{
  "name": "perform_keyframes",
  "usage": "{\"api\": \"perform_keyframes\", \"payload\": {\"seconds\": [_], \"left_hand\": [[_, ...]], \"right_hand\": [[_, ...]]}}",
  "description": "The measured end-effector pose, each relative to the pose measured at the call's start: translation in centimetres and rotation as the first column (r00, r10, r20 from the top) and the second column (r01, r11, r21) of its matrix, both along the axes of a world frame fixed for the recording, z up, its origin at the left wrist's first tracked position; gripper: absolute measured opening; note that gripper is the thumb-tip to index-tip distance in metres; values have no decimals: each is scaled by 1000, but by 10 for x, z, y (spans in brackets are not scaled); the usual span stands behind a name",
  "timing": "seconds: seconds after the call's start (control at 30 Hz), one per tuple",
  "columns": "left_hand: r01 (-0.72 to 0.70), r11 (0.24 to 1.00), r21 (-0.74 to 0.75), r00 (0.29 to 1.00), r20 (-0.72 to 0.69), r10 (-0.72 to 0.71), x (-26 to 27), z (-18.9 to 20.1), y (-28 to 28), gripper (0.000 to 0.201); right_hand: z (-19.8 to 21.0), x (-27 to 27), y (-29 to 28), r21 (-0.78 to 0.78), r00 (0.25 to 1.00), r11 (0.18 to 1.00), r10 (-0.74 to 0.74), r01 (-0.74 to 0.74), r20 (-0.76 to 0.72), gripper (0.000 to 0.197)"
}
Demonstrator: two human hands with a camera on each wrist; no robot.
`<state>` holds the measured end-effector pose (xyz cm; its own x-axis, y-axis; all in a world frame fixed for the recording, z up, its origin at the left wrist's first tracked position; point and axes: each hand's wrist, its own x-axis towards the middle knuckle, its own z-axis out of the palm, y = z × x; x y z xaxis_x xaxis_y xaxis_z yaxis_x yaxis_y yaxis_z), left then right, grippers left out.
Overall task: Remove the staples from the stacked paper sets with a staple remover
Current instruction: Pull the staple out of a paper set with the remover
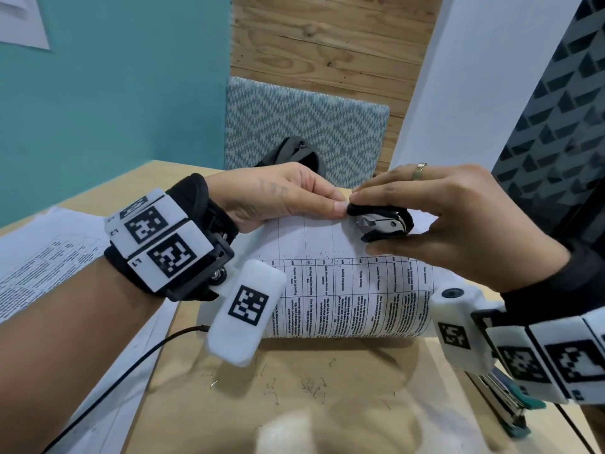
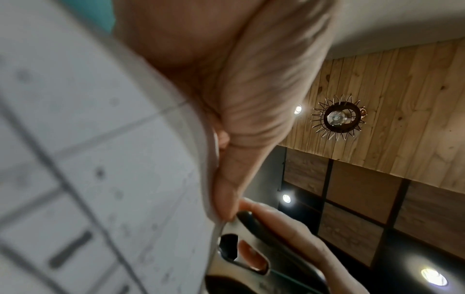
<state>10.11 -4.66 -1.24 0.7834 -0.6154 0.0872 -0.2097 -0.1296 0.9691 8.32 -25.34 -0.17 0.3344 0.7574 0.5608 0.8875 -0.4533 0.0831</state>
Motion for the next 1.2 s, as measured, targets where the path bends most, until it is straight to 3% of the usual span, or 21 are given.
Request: {"api": "perform_keyframes", "payload": {"seconds": [0.2,0.43,0.57,0.73,0.93,1.07,1.2], "left_hand": [[9,999,-45,998,-61,-12,-6,1,0,13],[14,1000,-13,1000,17,-14,-5,3,1,13],[-3,1000,22,997,74,1,-1,-1,1,10],[-57,996,-65,988,137,66,-1,-4,-3,2],[-38,994,-106,978,200,59,-7,-2,-5,8],[-54,993,-106,967,244,79,-11,-2,-9,3],[-158,984,-86,934,309,177,-12,-3,-16,7]], "right_hand": [[0,-3,1,16,1000,1000,-16,15,12,39],[-5,-1,2,100,998,994,-52,49,27,30],[-4,-1,1,165,999,986,-5,12,-43,33],[-2,-1,0,290,982,957,62,-7,-179,38],[-1,-3,-1,416,927,909,178,-26,-330,40],[0,-3,-2,461,901,887,227,-34,-371,38],[1,-3,-4,432,930,902,171,-14,-326,38]]}}
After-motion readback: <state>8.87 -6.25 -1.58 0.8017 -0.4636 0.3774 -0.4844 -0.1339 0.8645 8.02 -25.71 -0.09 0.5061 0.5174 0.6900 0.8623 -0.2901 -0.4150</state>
